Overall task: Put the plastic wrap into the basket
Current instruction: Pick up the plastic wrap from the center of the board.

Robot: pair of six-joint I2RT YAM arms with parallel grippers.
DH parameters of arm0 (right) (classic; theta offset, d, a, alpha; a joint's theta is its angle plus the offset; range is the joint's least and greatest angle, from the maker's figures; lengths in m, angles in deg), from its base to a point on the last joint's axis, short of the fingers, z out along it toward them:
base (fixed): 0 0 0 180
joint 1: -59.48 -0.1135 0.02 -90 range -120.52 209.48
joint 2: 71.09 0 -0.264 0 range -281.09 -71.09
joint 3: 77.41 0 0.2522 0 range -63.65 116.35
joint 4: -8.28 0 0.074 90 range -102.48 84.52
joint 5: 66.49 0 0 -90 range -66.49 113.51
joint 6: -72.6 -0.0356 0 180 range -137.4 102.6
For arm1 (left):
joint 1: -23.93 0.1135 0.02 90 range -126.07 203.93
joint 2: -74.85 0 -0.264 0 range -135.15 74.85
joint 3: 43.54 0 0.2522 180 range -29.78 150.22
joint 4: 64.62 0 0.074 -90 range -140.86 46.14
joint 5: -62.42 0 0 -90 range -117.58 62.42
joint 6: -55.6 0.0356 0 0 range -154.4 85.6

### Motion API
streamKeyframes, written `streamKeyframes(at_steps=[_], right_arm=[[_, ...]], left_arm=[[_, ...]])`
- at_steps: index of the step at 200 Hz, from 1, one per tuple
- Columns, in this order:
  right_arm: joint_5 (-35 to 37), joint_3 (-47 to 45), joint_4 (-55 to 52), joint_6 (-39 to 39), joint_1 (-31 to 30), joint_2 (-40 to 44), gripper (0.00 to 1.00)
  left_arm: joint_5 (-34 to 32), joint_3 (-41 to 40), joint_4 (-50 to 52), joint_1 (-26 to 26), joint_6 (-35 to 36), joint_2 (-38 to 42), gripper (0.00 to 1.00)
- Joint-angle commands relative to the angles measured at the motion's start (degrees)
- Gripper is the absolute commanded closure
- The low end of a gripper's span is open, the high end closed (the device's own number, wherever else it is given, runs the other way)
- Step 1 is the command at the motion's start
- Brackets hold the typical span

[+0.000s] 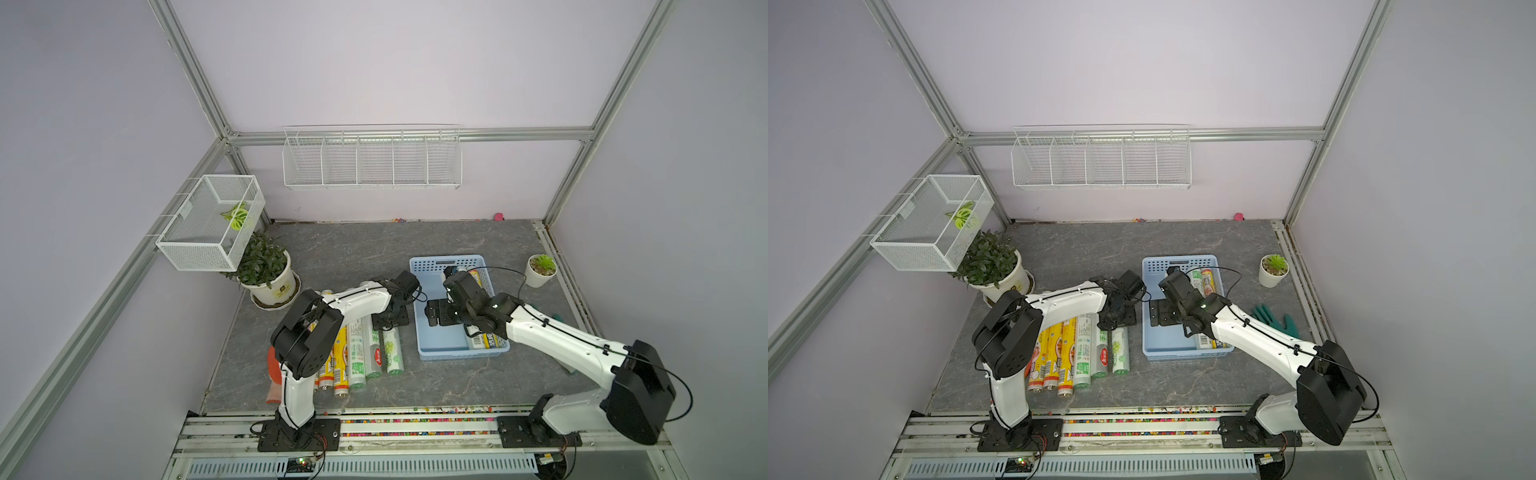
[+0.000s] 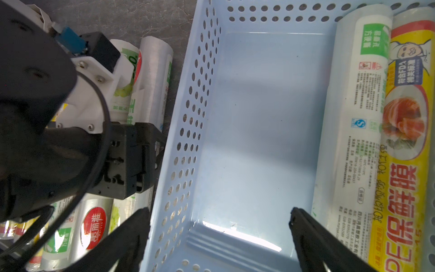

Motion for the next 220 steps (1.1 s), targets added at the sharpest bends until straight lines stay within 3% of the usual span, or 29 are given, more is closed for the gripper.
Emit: streamKeyframes(at_steps=[1, 59, 74, 149, 183, 220], right_arm=[[1.12, -1.34, -0.03, -0.72, -0.30, -0.80, 0.02], [2.70, -1.54, -0.38, -0.99, -0.28, -0.02, 0.02], [3.18, -1.56, -0.63, -1.06, -0.27, 0.22, 0.02], [6.56, -2.60, -1.43, -3.83, -0.30, 2.05, 0.02], [5.78, -2.96, -0.42, -3.06, -0.26, 2.83, 0.02], [6.62, -2.77, -1.03, -2.89, -0.24, 4.14, 0.02]], left_arm=[[-0.47, 0.81, 1.19, 0.34, -0.46, -1.75, 0.35], [-0.52, 0.70, 1.00, 0.37, -0.57, -3.11, 0.45], [-0.08, 0.67, 0.86, 0.29, -0.27, -2.70, 0.56], [-1.50, 1.92, 1.92, 0.36, -0.94, 3.00, 0.83], [-1.74, 2.43, 1.12, 0.27, -0.21, 6.80, 1.00], [-3.03, 2.98, 2.08, 0.31, -0.42, 10.38, 1.00]])
